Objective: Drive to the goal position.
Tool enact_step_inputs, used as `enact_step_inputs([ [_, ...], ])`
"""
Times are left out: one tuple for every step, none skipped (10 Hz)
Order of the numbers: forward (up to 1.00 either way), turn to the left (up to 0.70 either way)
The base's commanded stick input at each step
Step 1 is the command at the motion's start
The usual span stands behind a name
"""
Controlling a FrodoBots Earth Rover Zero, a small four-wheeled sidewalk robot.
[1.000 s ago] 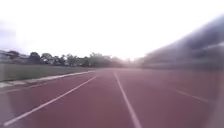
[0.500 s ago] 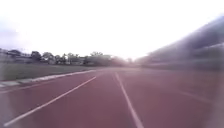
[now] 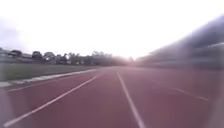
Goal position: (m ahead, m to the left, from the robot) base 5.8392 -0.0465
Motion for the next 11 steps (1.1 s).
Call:
enact_step_inputs([
  [0.7, 0.0],
  [0.7, 0.0],
  [0.7, 0.0],
  [0.7, 0.0],
  [0.7, -0.01],
  [0.7, -0.2],
  [0.7, -0.31],
  [0.7, -0.27],
  [0.7, -0.13],
  [0.7, 0.0],
  [0.7, 0.0],
])
